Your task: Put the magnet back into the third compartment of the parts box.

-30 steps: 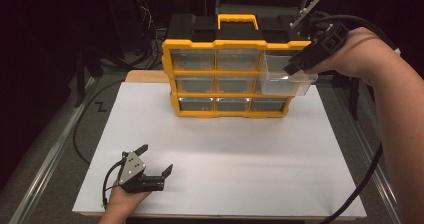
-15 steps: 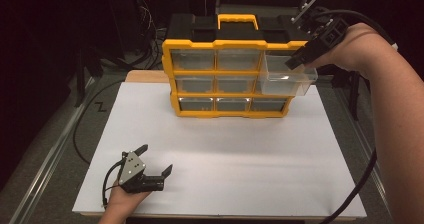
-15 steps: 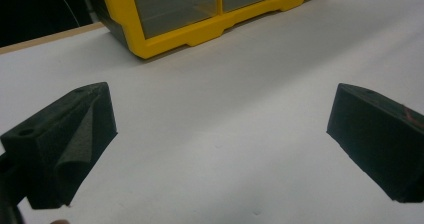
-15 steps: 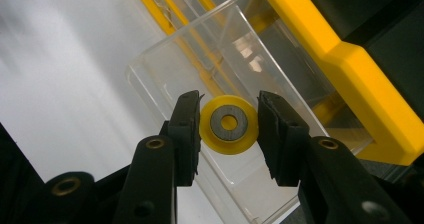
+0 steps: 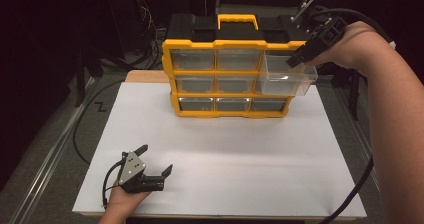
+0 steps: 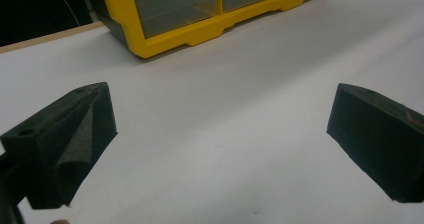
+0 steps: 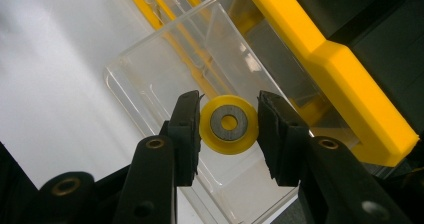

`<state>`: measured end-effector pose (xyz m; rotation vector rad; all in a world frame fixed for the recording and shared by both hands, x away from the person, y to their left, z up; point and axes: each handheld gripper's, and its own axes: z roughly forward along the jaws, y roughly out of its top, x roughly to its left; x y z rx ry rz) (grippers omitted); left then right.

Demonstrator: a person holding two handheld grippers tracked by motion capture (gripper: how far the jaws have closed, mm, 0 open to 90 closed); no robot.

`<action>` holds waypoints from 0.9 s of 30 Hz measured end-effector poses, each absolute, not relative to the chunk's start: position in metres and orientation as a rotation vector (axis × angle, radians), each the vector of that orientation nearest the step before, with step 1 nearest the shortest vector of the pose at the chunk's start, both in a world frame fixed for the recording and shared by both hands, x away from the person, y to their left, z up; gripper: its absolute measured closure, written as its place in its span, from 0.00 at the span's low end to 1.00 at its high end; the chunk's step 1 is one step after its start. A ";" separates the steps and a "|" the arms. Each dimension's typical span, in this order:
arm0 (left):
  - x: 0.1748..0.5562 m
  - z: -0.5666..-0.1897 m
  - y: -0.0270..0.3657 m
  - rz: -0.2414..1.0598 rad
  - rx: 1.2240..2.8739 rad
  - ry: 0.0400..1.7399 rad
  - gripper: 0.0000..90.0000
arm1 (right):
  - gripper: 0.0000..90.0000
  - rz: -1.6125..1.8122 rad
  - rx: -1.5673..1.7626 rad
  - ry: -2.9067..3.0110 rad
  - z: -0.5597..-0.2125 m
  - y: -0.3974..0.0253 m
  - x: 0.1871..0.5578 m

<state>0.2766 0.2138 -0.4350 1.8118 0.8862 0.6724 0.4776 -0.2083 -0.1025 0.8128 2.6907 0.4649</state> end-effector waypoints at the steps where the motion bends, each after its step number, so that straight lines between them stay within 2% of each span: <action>1: 0.277 -0.435 0.214 0.673 1.811 0.887 0.01 | 0.72 0.459 0.813 2.690 -0.103 -0.208 0.479; 27: 0.277 -0.435 0.214 0.669 1.808 0.889 0.01 | 0.72 0.404 0.829 2.708 -0.123 -0.202 0.487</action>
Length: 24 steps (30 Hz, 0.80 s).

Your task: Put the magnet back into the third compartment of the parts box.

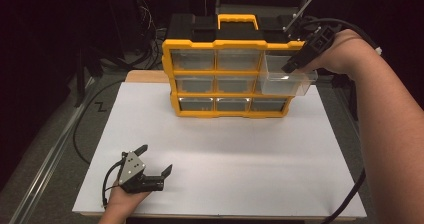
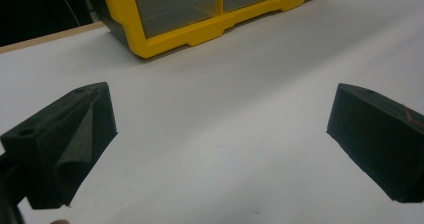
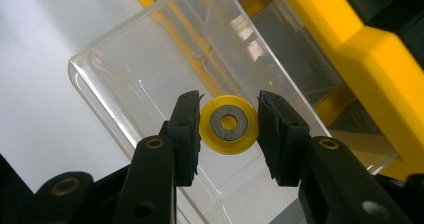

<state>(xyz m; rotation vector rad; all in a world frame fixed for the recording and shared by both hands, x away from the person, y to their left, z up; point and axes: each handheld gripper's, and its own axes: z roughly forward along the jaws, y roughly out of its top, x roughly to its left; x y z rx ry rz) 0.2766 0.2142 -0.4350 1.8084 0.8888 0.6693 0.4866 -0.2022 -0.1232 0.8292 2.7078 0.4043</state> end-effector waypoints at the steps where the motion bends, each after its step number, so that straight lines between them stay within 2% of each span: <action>1: 0.277 -0.435 0.214 0.669 1.812 0.887 0.01 | 0.72 0.417 0.832 2.701 -0.122 -0.202 0.487; 5: 0.277 -0.435 0.214 0.669 1.816 0.884 0.01 | 0.71 0.442 0.830 2.693 -0.120 -0.203 0.487; 6: 0.277 -0.435 0.214 0.670 1.815 0.885 0.01 | 0.68 0.454 0.833 2.686 -0.119 -0.204 0.487; 7: 0.277 -0.435 0.214 0.670 1.813 0.886 0.01 | 0.59 0.467 0.836 2.675 -0.118 -0.204 0.487; 9: 0.277 -0.435 0.214 0.669 1.813 0.888 0.01 | 0.46 0.493 0.870 2.667 -0.114 -0.206 0.488; 12: 0.277 -0.436 0.214 0.669 1.812 0.886 0.01 | 0.36 0.513 0.903 2.673 -0.110 -0.207 0.486; 24: 0.276 -0.436 0.213 0.667 1.817 0.889 0.01 | 0.24 0.487 0.870 2.704 -0.112 -0.204 0.466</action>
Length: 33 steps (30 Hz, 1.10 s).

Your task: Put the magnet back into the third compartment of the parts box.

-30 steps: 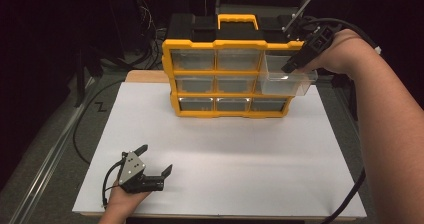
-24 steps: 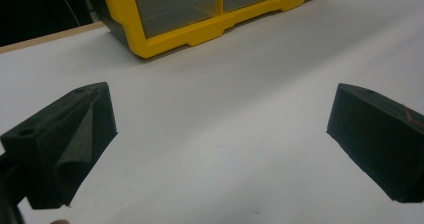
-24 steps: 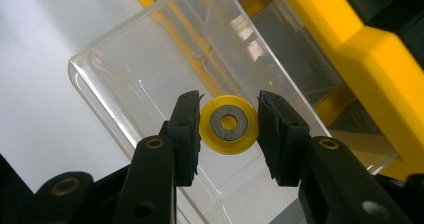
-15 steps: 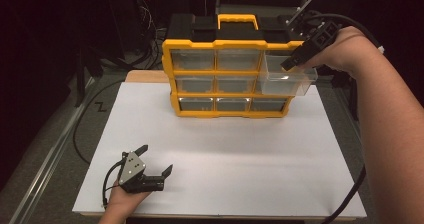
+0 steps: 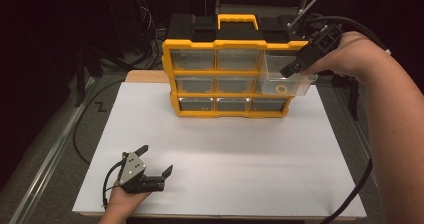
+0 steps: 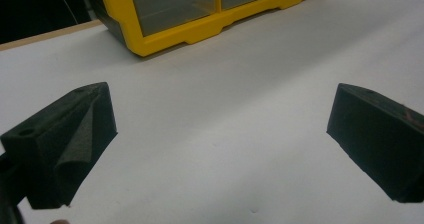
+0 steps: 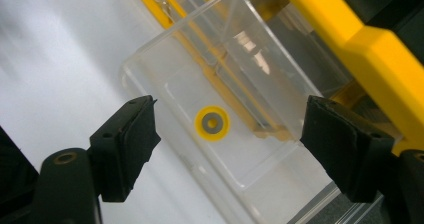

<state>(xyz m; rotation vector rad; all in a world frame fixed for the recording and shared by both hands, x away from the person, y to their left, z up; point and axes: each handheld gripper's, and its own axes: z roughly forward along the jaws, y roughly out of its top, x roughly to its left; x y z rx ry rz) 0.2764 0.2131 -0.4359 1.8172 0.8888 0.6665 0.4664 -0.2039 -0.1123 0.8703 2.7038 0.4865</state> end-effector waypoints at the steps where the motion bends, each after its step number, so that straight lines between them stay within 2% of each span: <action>1: 0.276 -0.436 0.213 0.667 1.816 0.889 0.01 | 0.23 0.491 0.872 2.700 -0.112 -0.204 0.463; 5: 0.276 -0.436 0.213 0.668 1.814 0.887 0.01 | 0.20 0.501 0.865 2.699 -0.112 -0.206 0.455; 33: 0.275 -0.435 0.212 0.674 1.815 0.881 0.01 | 0.13 0.524 0.846 2.676 -0.128 -0.221 0.396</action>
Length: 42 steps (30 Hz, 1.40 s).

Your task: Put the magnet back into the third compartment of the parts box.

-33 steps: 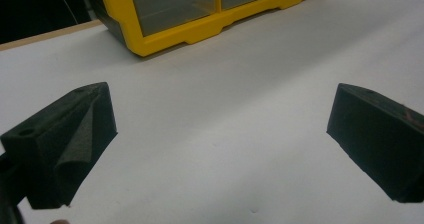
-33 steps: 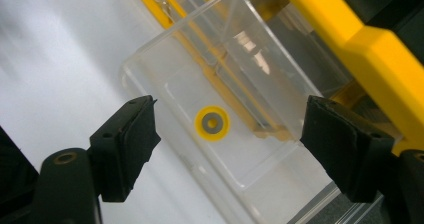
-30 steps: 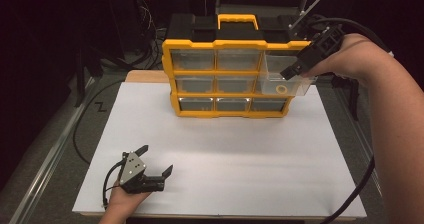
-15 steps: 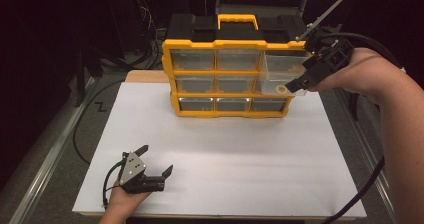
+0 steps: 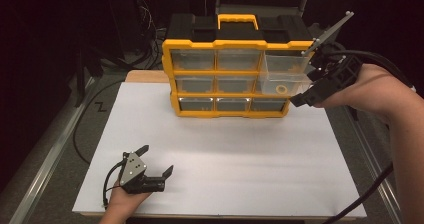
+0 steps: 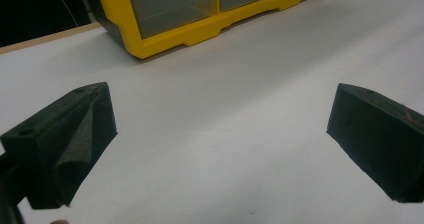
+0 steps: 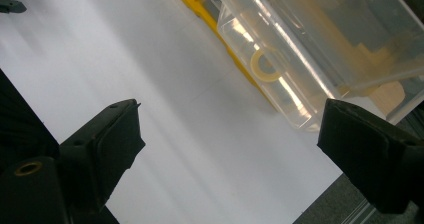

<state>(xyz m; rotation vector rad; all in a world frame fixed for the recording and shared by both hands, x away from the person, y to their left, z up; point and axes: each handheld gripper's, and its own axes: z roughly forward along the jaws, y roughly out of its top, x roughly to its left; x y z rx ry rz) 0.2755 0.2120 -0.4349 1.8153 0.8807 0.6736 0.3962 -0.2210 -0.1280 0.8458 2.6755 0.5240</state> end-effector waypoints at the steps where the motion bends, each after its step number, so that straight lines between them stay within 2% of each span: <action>1: 0.276 -0.435 0.212 0.673 1.816 0.881 0.01 | 0.12 0.529 0.847 2.675 -0.128 -0.221 0.394; 12: 0.275 -0.435 0.212 0.673 1.815 0.882 0.01 | 0.07 0.536 0.866 2.684 -0.147 -0.224 0.381; 17: 0.275 -0.435 0.212 0.672 1.815 0.884 0.01 | 0.01 0.527 0.883 2.694 -0.163 -0.225 0.381; 42: 0.275 -0.435 0.213 0.676 1.805 0.890 0.01 | 0.01 0.496 0.948 2.782 -0.265 -0.224 0.388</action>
